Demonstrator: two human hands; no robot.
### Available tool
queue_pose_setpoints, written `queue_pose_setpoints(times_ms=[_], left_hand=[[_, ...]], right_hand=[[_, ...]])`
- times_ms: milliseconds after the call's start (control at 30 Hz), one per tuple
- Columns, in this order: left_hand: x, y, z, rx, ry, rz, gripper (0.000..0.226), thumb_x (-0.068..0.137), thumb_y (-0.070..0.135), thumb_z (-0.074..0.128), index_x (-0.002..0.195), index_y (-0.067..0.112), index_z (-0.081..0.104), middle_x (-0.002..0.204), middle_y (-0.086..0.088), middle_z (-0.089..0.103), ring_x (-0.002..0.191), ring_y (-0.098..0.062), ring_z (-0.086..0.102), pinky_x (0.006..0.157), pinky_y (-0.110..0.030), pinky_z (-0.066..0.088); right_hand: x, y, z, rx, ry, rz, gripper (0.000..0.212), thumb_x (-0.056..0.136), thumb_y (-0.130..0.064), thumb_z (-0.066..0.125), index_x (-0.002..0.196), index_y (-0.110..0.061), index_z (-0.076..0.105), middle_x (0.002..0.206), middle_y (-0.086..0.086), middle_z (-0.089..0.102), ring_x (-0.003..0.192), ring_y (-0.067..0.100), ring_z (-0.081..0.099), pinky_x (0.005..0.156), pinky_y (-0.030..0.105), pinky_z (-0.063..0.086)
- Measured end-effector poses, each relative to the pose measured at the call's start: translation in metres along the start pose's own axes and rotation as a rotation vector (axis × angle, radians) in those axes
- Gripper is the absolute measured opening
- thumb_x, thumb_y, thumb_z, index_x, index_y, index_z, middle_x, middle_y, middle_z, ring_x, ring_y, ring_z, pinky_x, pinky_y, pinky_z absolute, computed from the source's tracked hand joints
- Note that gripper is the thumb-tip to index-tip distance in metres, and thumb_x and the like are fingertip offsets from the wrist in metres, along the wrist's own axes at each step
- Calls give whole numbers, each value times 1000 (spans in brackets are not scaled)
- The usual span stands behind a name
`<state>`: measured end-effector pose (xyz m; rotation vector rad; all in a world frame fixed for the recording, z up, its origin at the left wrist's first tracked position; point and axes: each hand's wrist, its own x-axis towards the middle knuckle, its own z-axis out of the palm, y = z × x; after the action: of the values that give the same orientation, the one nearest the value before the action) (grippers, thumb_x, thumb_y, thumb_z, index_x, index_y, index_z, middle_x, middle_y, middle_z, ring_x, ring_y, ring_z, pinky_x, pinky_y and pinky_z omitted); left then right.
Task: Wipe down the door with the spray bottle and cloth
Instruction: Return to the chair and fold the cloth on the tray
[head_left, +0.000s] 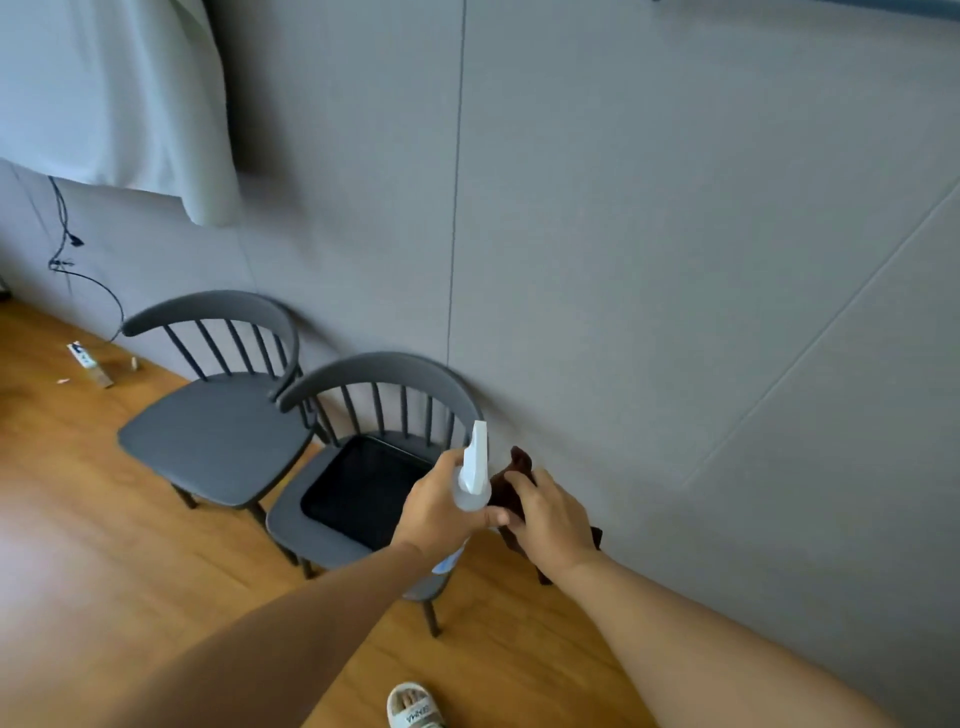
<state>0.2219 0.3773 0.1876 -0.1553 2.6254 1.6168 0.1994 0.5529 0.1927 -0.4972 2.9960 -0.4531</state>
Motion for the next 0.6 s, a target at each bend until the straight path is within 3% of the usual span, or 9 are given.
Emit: queue_pose_setpoints(times_ms=[100,300,600], left_hand=[[23,-28,-40,40,44,-54,97,67,48,96,147,28,45,124,7,60,116,-16,57,90,-26,48],[81,-91,-115,148,109,-164,100,57,72,88,141,31,49,127,5,54,121,-16,47,94,-33,46],[165,-135,-204,270,30,-162,88,62,69,89,133,28,56,120,11,57,116,-16,54,92,-31,48]], right_hand=[[41,-33,23,13,-27,-51,47,101,-42,59,144,-26,49,131,2,54,114,22,59,93,33,52],[129,-93,75,41,-66,-100,46,100,-44,60,142,-27,51,131,0,53,117,21,59,94,34,53],[226,-156,108,44,-83,18,48,99,-47,59,143,-27,51,130,0,54,118,19,60,94,33,53]])
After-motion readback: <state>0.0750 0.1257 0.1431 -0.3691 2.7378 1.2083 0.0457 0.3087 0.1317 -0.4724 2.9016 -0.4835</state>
